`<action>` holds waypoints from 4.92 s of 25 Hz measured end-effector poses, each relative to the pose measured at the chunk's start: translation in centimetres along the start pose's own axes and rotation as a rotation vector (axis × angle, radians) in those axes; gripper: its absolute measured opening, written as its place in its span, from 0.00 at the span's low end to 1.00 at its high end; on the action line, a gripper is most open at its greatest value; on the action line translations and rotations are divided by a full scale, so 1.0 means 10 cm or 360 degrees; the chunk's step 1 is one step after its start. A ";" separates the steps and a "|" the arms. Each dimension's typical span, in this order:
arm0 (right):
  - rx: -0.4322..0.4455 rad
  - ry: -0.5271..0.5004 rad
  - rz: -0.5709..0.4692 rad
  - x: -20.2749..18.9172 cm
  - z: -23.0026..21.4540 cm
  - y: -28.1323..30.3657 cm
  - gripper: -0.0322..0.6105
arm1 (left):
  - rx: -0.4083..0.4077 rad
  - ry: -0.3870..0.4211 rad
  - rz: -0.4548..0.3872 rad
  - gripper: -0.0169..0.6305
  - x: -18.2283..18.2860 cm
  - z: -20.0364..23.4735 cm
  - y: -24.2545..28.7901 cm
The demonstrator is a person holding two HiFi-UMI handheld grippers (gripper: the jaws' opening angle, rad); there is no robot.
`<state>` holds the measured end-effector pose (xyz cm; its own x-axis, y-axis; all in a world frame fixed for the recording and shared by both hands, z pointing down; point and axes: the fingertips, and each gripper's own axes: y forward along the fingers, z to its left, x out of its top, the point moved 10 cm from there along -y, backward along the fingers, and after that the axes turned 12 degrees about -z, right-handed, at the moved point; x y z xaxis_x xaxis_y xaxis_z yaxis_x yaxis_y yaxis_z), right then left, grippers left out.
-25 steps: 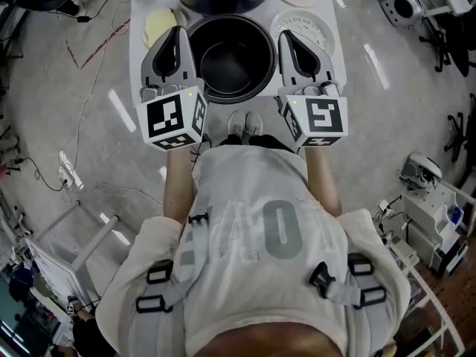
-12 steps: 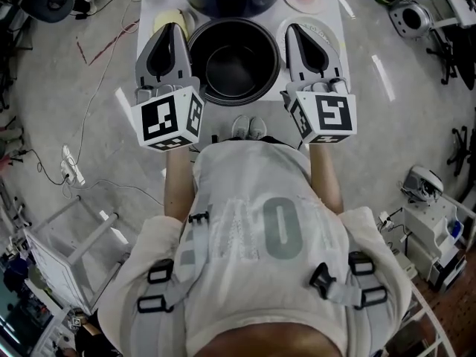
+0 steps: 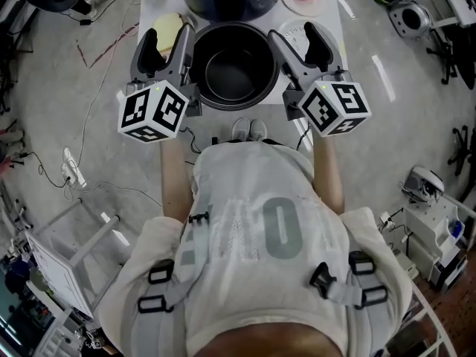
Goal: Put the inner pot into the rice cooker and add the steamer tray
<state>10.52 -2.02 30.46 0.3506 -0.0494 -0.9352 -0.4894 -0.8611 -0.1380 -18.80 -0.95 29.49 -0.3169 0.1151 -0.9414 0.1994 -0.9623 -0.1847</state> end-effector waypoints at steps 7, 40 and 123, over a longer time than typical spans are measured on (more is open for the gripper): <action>-0.0055 0.0213 0.0118 -0.20 -0.19 -0.02 0.61 | 0.0204 -0.0255 0.0089 0.54 -0.26 0.36 -0.11; -0.0123 0.0899 0.0473 -1.22 -0.33 -0.17 0.43 | 0.0170 -0.1233 0.0443 0.37 -1.26 0.63 -0.66; -0.0020 -0.0028 0.0201 0.96 -0.35 1.90 0.22 | -0.0205 -0.0169 0.0063 0.13 0.92 0.48 1.61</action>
<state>7.37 -20.66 19.97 0.2730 -0.1490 -0.9504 -0.5186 -0.8549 -0.0150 -22.92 -16.60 19.24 -0.4016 0.0445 -0.9147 0.3284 -0.9254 -0.1892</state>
